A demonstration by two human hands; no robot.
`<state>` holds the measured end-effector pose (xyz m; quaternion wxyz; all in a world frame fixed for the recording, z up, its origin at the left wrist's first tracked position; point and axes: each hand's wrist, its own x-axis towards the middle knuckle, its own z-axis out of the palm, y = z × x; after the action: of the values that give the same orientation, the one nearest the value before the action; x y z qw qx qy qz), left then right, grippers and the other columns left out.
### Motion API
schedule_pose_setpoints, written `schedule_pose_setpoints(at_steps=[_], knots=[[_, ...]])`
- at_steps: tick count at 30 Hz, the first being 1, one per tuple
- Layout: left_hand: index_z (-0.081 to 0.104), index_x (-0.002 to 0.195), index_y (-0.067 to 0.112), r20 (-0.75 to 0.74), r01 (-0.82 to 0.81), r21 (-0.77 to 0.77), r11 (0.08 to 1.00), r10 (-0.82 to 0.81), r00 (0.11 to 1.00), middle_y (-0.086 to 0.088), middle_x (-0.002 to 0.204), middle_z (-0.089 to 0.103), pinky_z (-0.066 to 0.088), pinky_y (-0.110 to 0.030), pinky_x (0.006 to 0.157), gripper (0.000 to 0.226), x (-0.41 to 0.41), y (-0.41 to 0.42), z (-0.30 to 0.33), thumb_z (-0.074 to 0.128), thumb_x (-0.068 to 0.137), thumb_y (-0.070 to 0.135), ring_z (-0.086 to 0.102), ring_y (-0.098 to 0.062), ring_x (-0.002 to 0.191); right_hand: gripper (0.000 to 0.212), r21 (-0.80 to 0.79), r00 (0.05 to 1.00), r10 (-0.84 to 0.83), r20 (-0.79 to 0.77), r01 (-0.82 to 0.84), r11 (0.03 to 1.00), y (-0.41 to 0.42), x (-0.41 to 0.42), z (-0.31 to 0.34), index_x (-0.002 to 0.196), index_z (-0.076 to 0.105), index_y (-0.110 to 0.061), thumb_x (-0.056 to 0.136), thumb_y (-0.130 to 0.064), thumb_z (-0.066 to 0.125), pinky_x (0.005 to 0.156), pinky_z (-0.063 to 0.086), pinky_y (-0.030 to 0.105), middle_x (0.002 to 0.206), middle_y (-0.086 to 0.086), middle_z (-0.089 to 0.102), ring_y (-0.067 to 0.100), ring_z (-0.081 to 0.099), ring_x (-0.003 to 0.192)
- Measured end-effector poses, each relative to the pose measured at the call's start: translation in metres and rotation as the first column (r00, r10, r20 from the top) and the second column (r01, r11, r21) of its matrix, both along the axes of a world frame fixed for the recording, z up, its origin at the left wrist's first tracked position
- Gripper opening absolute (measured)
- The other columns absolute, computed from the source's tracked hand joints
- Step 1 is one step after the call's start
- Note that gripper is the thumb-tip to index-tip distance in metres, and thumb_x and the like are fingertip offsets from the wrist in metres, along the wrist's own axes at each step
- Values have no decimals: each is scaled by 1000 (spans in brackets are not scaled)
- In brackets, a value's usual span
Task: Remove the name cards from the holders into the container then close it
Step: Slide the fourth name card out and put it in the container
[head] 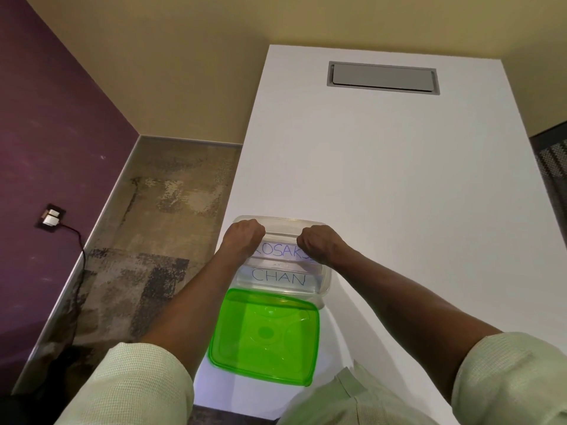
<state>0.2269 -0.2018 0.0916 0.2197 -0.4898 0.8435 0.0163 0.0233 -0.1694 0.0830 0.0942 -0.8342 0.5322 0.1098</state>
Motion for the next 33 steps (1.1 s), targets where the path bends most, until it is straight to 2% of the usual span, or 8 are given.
schedule_pose_setpoints(at_steps=[5, 12, 14, 18, 23, 26, 31, 33], knots=[[62, 108, 5, 12, -12, -28, 1000, 13, 1000, -14, 110, 63, 52, -39, 83, 26, -1, 4, 5, 48, 90, -7, 65, -33, 102, 37, 0, 1000, 27, 0, -27, 1000, 4, 1, 6, 108, 60, 1, 102, -9, 25, 82, 43, 38, 112, 19, 63, 31, 61, 102], [64, 96, 3, -61, -61, -53, 997, 57, 996, -17, 101, 64, 51, -37, 72, 23, 0, 7, 27, 48, 85, -9, 67, -36, 92, 29, -13, 998, 57, 33, -56, 998, 10, 0, 29, 104, 62, -2, 96, -6, 34, 78, 44, 36, 109, 19, 63, 33, 61, 100], [64, 96, 3, -95, -97, -45, 994, 93, 991, -17, 103, 65, 52, -37, 74, 21, 0, 8, 35, 51, 84, -8, 67, -36, 93, 25, -15, 996, 69, 48, -68, 998, 12, 0, 38, 101, 62, -2, 93, -5, 38, 74, 42, 34, 107, 20, 63, 35, 62, 98], [65, 117, 9, -176, -191, -19, 981, 185, 967, -14, 117, 64, 54, -38, 86, 27, 2, 11, 49, 59, 90, 7, 66, -31, 103, 21, -51, 995, 98, 31, -97, 994, 18, -2, 56, 97, 62, -1, 89, -2, 42, 67, 36, 32, 102, 20, 63, 34, 62, 92], [67, 115, 10, -273, -299, -45, 953, 276, 922, -16, 117, 65, 55, -39, 86, 24, 7, 22, 69, 58, 95, 20, 66, -33, 102, 15, -102, 995, 85, 52, -79, 992, 29, -8, 75, 85, 59, 1, 84, 3, 44, 61, 35, 32, 92, 23, 63, 35, 62, 82], [67, 113, 8, -296, -357, -68, 932, 323, 899, -18, 113, 65, 53, -39, 82, 23, 15, 29, 75, 53, 97, 18, 66, -35, 100, 12, -136, 998, 33, 60, -25, 990, 35, -11, 82, 75, 54, -4, 83, 3, 48, 59, 36, 31, 84, 19, 63, 33, 61, 77], [64, 108, 4, -371, -448, -57, 892, 397, 839, -20, 109, 63, 49, -38, 73, 21, 26, 43, 77, 50, 96, 15, 64, -37, 95, 38, -163, 962, -163, 219, 200, 966, 45, -17, 83, 57, 22, -13, 83, -2, 48, 56, 26, 31, 61, 7, 39, 29, 45, 63], [64, 104, 2, -408, -492, -41, 869, 435, 803, -20, 106, 63, 46, -37, 70, 20, 29, 49, 75, 51, 96, 14, 63, -38, 93, 39, -159, 934, -223, 278, 274, 949, 51, -20, 81, 57, 21, -15, 84, -2, 46, 57, 22, 31, 63, 8, 39, 27, 40, 64]])
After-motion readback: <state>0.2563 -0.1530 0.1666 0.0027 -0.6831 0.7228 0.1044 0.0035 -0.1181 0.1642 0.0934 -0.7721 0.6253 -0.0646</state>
